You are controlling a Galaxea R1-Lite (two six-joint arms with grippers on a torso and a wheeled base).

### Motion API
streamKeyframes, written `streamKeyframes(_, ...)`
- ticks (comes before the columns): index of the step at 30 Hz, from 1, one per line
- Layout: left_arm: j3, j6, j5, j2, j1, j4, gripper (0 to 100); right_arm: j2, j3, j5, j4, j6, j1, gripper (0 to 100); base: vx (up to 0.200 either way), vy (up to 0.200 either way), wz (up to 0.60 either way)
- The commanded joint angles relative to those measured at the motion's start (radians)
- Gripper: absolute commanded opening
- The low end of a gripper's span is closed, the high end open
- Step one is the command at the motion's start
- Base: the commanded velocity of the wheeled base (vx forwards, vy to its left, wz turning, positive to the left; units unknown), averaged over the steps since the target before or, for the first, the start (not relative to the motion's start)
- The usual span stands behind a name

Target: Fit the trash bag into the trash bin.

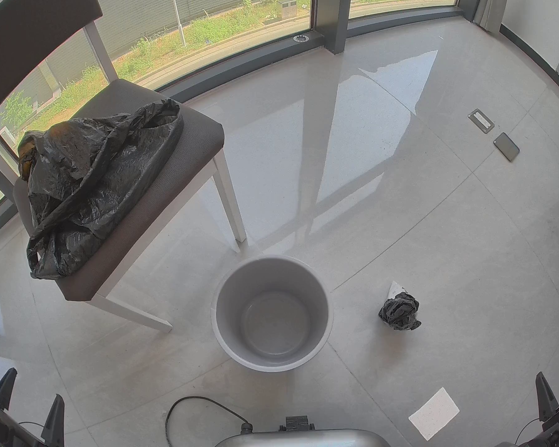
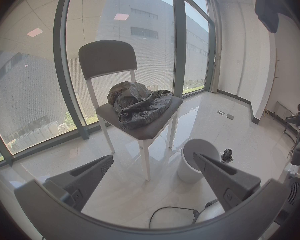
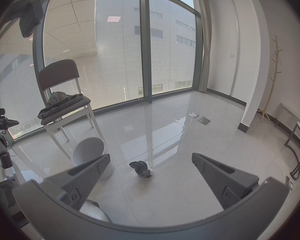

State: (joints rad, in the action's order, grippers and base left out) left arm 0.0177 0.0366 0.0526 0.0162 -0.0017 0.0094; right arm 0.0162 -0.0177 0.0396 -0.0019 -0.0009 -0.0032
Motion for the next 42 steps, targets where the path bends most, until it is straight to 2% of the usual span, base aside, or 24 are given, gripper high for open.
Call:
streamKeyframes(1, 0.082, 0.014, 0.032, 0.001, -0.006, -0.042, 100, -0.007, 0.018, 0.0, 0.0, 0.001, 0.0, 100, 0.0, 0.0, 0.0)
streamKeyframes(2, 0.192, 0.012, 0.05, 0.1, -0.021, -0.035, 100, -0.007, 0.018, 0.0, 0.0, -0.001, 0.0, 100, 0.0, 0.0, 0.0)
streamKeyframes(3, 0.242, 0.009, 0.029, 0.182, -0.018, -0.012, 100, -0.007, 0.018, 0.0, 0.0, -0.001, 0.0, 100, 0.0, 0.0, 0.0)
streamKeyframes(4, 0.242, 0.009, 0.029, 0.182, -0.018, -0.012, 100, -0.007, 0.018, 0.0, 0.0, -0.001, 0.0, 100, 0.0, 0.0, 0.0)
streamKeyframes(5, 0.338, -0.035, -0.062, 0.304, -0.009, 0.035, 100, -0.007, 0.018, 0.0, 0.0, -0.001, 0.0, 100, 0.0, 0.0, 0.0)
streamKeyframes(8, 0.435, -0.136, -0.131, 0.415, -0.012, 0.096, 100, -0.007, 0.018, 0.0, -0.001, -0.001, 0.0, 100, 0.0, 0.0, 0.0)
streamKeyframes(9, 0.482, -0.181, -0.16, 0.47, -0.006, 0.156, 100, -0.007, 0.018, 0.0, -0.001, 0.001, 0.0, 100, 0.0, 0.0, 0.0)
streamKeyframes(10, 0.489, -0.185, -0.161, 0.475, -0.004, 0.162, 100, -0.007, 0.018, 0.0, -0.001, -0.001, 0.0, 100, 0.0, 0.0, 0.0)
streamKeyframes(13, 0.619, -0.346, -0.177, 0.558, 0.025, 0.371, 100, -0.007, 0.018, 0.0, 0.0, 0.001, 0.0, 100, 0.0, 0.0, 0.0)
streamKeyframes(16, 0.7, -0.449, -0.178, 0.597, 0.046, 0.518, 100, -0.007, 0.018, 0.0, 0.0, 0.001, 0.0, 100, 0.0, 0.0, 0.0)
streamKeyframes(19, 0.752, -0.538, -0.177, 0.65, 0.065, 0.601, 100, -0.007, 0.018, 0.0, 0.0, -0.001, 0.0, 100, 0.0, 0.0, 0.0)
streamKeyframes(26, 0.867, -0.738, -0.175, 0.771, 0.069, 0.569, 100, -0.007, 0.018, 0.002, 0.0, -0.002, 0.0, 100, 0.0, 0.0, 0.0)
streamKeyframes(28, 0.912, -0.756, -0.172, 0.806, 0.069, 0.575, 100, -0.007, 0.018, 0.006, -0.001, -0.013, 0.0, 100, 0.0, 0.0, 0.0)
streamKeyframes(33, 0.92, -0.751, -0.183, 0.837, 0.097, 0.584, 100, -0.007, 0.018, 0.005, 0.0, -0.005, 0.0, 100, 0.0, 0.0, 0.0)
streamKeyframes(37, 0.864, -0.754, -0.174, 0.84, 0.137, 0.584, 100, -0.007, 0.018, 0.005, 0.0, -0.005, 0.0, 100, 0.0, 0.0, 0.0)
streamKeyframes(38, 0.809, -0.761, -0.161, 0.835, 0.155, 0.575, 100, -0.007, 0.018, 0.005, 0.0, -0.005, 0.0, 100, 0.0, 0.0, 0.0)
streamKeyframes(42, 0.674, -0.774, -0.097, 0.835, 0.19, 0.437, 100, -0.007, 0.018, 0.005, 0.0, -0.011, 0.0, 100, 0.0, 0.0, 0.0)
